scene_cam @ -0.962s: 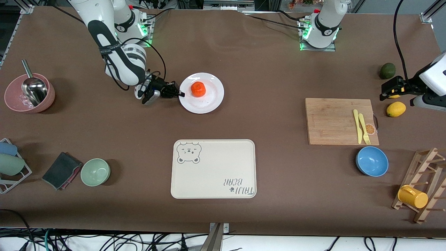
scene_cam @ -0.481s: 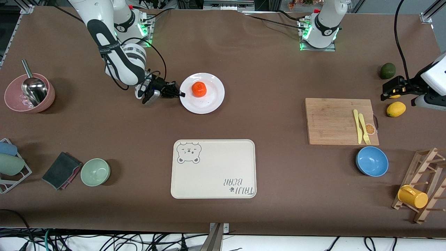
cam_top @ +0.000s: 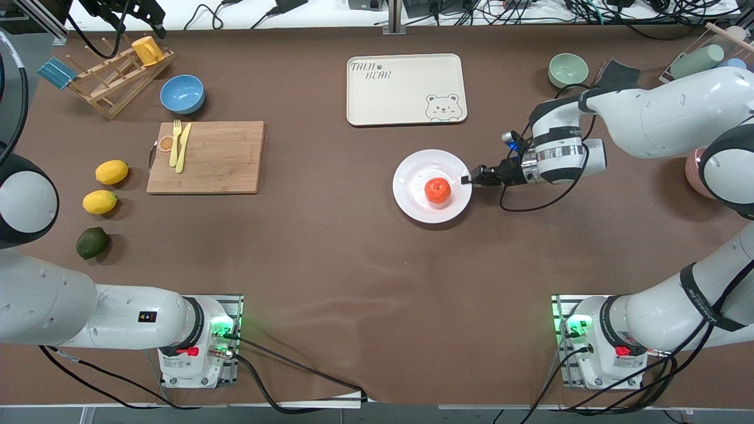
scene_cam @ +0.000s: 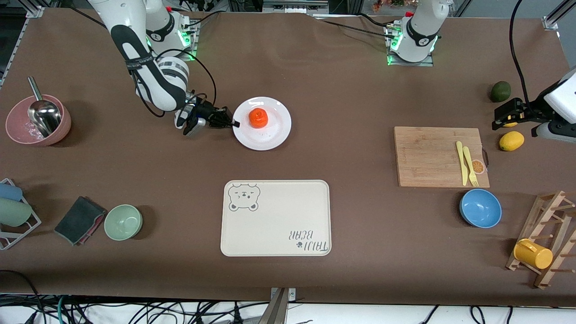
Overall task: Place orange and plate with both arms
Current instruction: 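Slide the plate with the right gripper onto the bear tray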
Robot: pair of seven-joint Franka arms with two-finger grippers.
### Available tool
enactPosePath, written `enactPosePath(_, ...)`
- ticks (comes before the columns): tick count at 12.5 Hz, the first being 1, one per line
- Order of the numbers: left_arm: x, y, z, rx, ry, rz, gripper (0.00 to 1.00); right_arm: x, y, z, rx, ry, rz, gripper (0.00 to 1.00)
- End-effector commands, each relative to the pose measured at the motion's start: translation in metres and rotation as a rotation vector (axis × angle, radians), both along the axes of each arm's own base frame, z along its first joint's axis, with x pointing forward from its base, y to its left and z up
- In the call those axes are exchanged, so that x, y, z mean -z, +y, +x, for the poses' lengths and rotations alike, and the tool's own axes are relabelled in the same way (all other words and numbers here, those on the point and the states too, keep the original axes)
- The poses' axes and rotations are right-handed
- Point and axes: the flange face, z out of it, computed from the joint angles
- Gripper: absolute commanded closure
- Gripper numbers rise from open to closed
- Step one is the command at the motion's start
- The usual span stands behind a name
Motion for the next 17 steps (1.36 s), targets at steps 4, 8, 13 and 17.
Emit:
enactPosePath(4, -0.002, 0.001, 0.0, 0.02, 0.005, -0.017, 0.0, -0.04, 0.012, 0.065, 0.191, 0.06, 0.083, 1.0)
enactPosePath(8, -0.002, 0.0, 0.0, 0.022, 0.005, -0.017, 0.0, -0.032, 0.016, 0.151, 0.223, 0.015, 0.141, 1.0)
enactPosePath(13, -0.002, 0.0, 0.001, 0.019, 0.005, -0.017, 0.0, -0.012, 0.025, 0.249, 0.27, 0.031, 0.179, 1.0)
enactPosePath(17, -0.002, 0.0, 0.001, 0.018, 0.005, -0.016, 0.0, 0.009, 0.02, 0.265, 0.225, 0.068, 0.12, 1.0)
